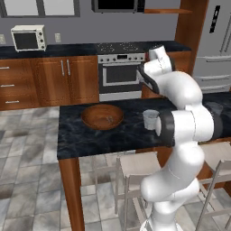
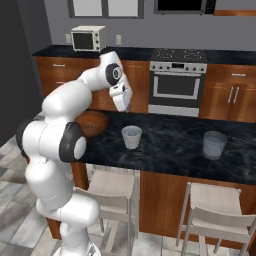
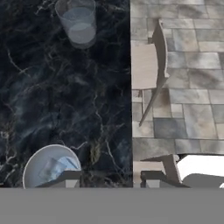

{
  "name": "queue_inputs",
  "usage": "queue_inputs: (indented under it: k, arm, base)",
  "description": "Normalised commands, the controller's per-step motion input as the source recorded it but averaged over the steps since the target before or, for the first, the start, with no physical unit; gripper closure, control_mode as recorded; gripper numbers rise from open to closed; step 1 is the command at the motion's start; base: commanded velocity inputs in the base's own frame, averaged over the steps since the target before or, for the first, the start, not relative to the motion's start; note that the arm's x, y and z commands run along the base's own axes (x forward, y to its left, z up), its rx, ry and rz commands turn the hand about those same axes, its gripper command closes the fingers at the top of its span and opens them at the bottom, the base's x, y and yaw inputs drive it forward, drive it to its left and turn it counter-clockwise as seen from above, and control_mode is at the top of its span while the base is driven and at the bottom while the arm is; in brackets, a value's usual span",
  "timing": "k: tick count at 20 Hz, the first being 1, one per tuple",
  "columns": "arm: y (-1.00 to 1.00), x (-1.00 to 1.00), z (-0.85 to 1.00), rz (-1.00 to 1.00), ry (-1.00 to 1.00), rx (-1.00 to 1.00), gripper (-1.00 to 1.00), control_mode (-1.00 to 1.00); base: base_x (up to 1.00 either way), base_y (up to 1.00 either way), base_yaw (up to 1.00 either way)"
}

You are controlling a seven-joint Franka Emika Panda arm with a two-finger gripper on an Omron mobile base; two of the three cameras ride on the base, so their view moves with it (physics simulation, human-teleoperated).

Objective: There are four ice cubes in the ice bowl. Place two ice cubes in each glass of water.

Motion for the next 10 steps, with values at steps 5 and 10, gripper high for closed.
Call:
queue_inputs:
  k: [5,10]
  arm:
    - [-1.00,-0.25,-0.01,0.00,0.00,-0.01,1.00,-1.00]
    - [-0.99,-0.01,-0.03,0.00,0.00,0.00,1.00,-1.00]
  base:
    - [0.00,0.00,0.00]
    - [0.00,0.00,0.00]
